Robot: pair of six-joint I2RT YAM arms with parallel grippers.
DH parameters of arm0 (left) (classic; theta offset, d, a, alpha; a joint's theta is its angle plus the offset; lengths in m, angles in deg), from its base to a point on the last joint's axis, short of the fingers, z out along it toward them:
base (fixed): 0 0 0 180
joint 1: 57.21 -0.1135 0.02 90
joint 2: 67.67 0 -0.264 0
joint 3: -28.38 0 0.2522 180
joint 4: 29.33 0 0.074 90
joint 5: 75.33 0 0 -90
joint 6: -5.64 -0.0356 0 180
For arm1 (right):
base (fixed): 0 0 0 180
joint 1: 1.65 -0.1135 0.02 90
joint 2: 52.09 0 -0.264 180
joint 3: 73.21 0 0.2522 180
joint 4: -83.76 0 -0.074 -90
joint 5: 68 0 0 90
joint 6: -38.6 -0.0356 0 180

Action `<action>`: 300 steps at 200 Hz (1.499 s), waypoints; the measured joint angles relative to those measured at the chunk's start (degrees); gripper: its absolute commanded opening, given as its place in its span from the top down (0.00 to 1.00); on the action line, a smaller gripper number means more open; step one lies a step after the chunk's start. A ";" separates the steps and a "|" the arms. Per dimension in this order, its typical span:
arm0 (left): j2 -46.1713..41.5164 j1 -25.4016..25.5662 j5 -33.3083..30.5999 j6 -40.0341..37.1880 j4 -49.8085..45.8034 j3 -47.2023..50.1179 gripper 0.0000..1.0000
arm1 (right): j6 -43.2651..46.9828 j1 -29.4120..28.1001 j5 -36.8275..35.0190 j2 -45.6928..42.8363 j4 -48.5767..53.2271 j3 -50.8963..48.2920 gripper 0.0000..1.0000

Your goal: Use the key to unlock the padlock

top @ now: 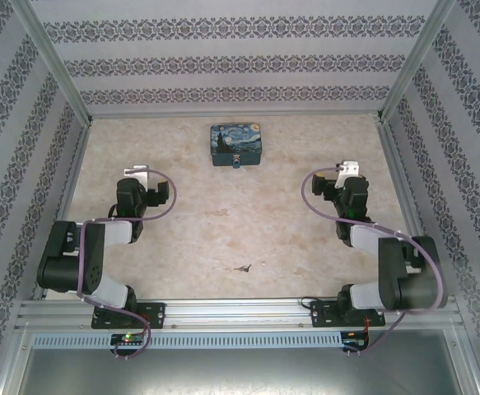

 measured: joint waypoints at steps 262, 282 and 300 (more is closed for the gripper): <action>38.64 4.68 29.33 38.29 -36.26 -63.04 0.01 | -51.32 -9.53 29.22 46.25 29.55 60.70 0.26; 41.99 6.75 30.01 39.76 -36.22 -66.90 0.01 | -52.52 -10.29 29.22 48.96 29.79 63.54 0.27; 44.41 8.33 30.53 40.94 -36.09 -70.25 0.01 | -53.18 -10.71 29.42 50.60 30.18 65.40 0.28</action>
